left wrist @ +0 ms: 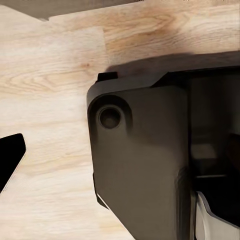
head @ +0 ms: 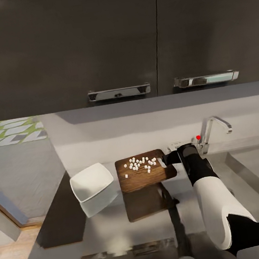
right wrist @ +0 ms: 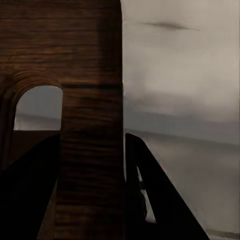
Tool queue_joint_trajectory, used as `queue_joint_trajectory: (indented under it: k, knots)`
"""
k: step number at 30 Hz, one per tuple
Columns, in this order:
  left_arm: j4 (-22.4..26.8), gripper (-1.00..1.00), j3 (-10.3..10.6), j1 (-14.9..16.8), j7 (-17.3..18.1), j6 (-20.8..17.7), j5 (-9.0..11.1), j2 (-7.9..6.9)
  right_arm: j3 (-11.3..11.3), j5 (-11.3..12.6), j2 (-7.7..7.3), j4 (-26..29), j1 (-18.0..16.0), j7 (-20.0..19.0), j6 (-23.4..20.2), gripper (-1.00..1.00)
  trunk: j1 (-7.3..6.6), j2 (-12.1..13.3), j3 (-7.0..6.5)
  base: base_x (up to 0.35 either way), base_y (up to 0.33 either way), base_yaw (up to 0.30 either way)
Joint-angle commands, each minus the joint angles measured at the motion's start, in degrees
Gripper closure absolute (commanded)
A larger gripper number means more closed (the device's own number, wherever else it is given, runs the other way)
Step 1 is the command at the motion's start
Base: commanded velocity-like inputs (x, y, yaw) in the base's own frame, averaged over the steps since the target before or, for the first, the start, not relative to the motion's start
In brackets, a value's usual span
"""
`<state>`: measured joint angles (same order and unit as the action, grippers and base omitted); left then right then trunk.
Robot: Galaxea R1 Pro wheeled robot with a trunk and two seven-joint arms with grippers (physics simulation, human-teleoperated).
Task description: In the kitchen, take the Vidalia onion out of the sink, dice it on the chopping board with the paring knife, put the diced onion into the bowl on the countertop, then place both the paring knife and the chopping board into the sink.
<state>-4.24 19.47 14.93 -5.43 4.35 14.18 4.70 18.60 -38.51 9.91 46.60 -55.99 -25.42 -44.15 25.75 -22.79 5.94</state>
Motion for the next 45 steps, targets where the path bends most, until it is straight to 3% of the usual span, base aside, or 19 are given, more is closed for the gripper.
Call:
queue_joint_trajectory:
  k: [1,14,36,45]
  knots:
    - [-0.2,-1.00,0.5,0.1,0.0,0.4,0.5,0.05,0.3,-0.4,0.09,0.1,-0.1,-0.5,-0.1,1.00,0.04,-0.1,0.04,0.000,0.297,0.000]
    - [-0.2,-1.00,0.5,0.1,0.0,0.4,0.5,0.05,0.3,-0.4,0.09,0.1,-0.1,-0.5,-0.1,1.00,0.04,-0.1,-1.13,-0.031,0.285,0.000]
    - [-0.2,-1.00,0.5,0.1,0.0,0.4,0.5,0.05,0.4,-0.4,0.09,0.1,-0.1,-0.5,-0.1,1.00,0.04,-0.1,-3.09,-0.240,0.205,0.000]
    - [-0.2,-1.00,0.5,0.1,0.0,0.4,0.5,0.05,0.5,-0.4,0.09,0.1,-0.1,-0.5,-0.1,1.00,0.04,-0.1,-3.18,-0.077,0.274,0.000]
